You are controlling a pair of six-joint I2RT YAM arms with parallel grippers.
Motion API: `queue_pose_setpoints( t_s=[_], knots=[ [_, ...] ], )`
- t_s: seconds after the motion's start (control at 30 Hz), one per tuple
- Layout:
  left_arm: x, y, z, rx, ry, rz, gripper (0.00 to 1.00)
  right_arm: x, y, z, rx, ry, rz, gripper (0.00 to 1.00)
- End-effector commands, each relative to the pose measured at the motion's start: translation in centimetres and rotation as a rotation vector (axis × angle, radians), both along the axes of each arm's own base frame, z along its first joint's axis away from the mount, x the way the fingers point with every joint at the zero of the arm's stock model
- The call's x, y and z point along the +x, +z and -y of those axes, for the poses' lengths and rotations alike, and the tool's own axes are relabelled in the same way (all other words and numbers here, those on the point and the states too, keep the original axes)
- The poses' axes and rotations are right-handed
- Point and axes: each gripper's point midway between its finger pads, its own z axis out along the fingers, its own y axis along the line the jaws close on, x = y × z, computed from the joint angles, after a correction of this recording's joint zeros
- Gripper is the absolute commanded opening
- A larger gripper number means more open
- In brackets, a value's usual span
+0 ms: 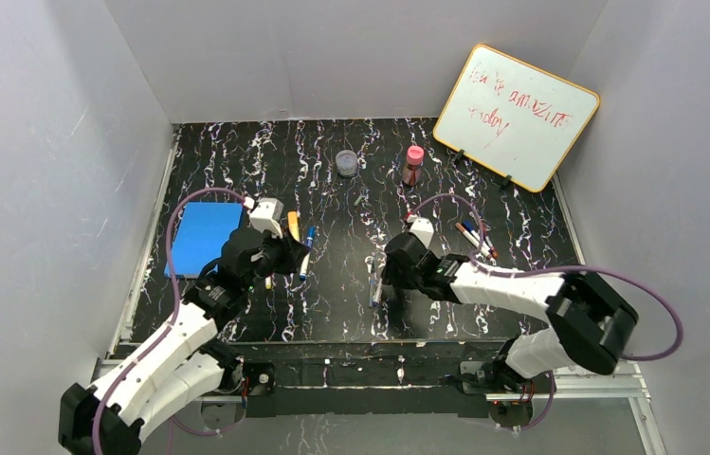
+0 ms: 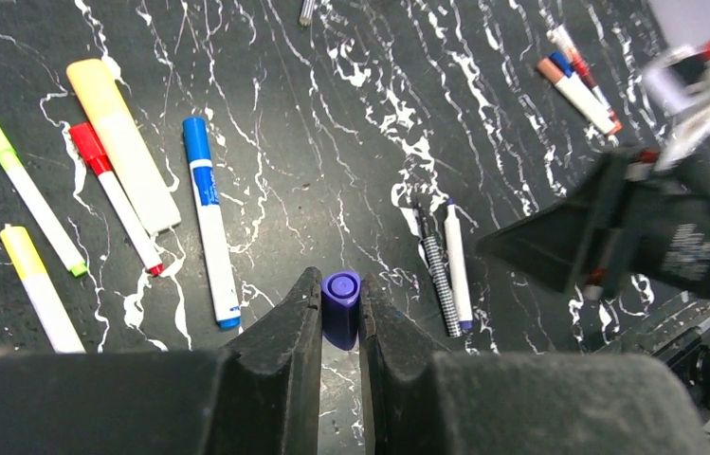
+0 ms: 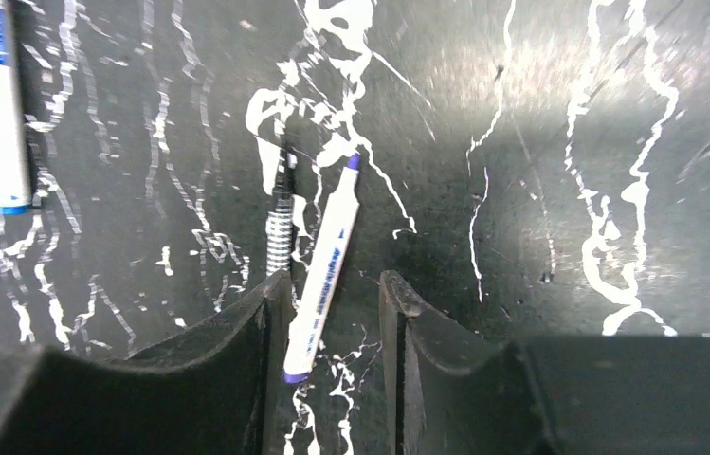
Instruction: Open the pen caps
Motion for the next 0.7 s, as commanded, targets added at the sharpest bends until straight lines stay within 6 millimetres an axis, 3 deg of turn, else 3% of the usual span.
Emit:
queue_pose_setpoints(
  t_s=[0.0,0.13,0.23,0.37,0.53,0.67],
  knots=[
    [1.0,-0.3,1.0,0.013,-0.01,-0.029,0.0,1.8,6.1,-0.1,0.019,0.018,0.158,0.48],
    [2.8,-1.5,2.9,0.033,-0.035,-0.11,0.0,1.9,7.5,1.1,-0.055,0.09,0.229,0.5],
    [5.1,-2.9,4.2,0.079,-0.024,-0.175,0.0,2.0,7.0,2.7,-0.121,0.087,0.256,0.54],
    [9.0,-5.4,5.5,0.175,0.026,-0.232,0.0,1.8,6.2,4.2,-0.128,0.018,0.251,0.68],
    [14.4,-8.9,7.6,0.284,0.055,-0.291,0.0,1.1,6.6,4.1,-0.066,0.041,0.258,0.78],
    [17.9,-11.0,9.1,0.333,0.05,-0.317,0.0,0.9,7.0,4.3,-0.077,0.077,0.272,0.79]
  ],
)
